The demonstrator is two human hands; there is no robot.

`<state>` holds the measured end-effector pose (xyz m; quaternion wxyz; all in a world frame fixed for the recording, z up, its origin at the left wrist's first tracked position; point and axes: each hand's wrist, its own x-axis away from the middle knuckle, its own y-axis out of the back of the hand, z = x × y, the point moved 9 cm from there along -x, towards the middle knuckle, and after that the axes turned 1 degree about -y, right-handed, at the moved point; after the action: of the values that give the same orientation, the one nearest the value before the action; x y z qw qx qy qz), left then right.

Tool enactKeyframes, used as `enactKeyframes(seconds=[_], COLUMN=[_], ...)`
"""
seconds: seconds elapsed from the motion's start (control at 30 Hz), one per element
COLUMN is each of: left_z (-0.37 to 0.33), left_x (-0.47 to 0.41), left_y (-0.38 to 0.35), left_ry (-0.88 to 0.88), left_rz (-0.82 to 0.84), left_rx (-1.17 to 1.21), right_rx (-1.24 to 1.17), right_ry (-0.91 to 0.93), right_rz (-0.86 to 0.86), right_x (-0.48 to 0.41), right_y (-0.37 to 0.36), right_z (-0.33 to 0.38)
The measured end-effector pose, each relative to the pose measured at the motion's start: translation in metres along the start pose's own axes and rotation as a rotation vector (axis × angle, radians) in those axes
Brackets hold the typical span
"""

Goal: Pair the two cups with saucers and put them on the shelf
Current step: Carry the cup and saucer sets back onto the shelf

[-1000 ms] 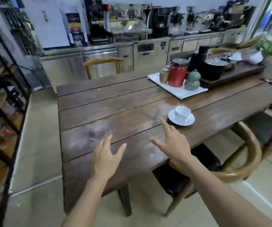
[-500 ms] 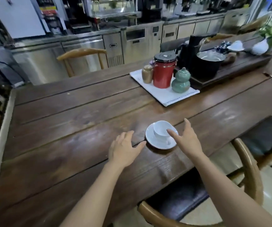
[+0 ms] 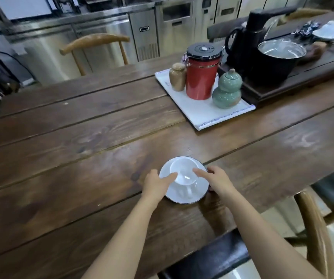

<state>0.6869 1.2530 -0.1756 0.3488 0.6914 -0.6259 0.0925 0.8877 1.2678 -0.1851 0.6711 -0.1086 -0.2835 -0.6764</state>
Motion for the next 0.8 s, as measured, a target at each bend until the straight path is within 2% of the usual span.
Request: enactKeyframes(seconds=[0.07, 0.13, 0.33, 0.43, 0.63, 0.8], left_z=[0.009, 0.014, 0.027, 0.031, 0.065, 0.126], left_x=[-0.003, -0.002, 0.018, 0.032, 0.073, 0.146], left_y=[-0.008, -0.009, 0.008, 0.040, 0.145, 0.243], left_ry=[0.114, 0.178, 0.240, 0.187, 0.045, 0.024], left_rz=[0.091, 0.146, 0.219, 0.225, 0.017, -0.157], left_rx=[0.200, 0.295, 0.541, 0.600, 0.702, 0.835], right_rx=[-0.070, -0.090, -0.152, -0.147, -0.120, -0.078], right_ry=[-0.045, -0.064, 0.012, 0.089, 0.238, 0.325], right_rz=[0.061, 0.086, 0.043, 0.049, 0.168, 0.311], right_x=[-0.003, -0.004, 0.014, 0.036, 0.100, 0.184], right_y=[-0.003, -0.007, -0.035, -0.063, -0.153, -0.255], right_z=[-0.001, -0.002, 0.019, 0.046, 0.096, 0.114])
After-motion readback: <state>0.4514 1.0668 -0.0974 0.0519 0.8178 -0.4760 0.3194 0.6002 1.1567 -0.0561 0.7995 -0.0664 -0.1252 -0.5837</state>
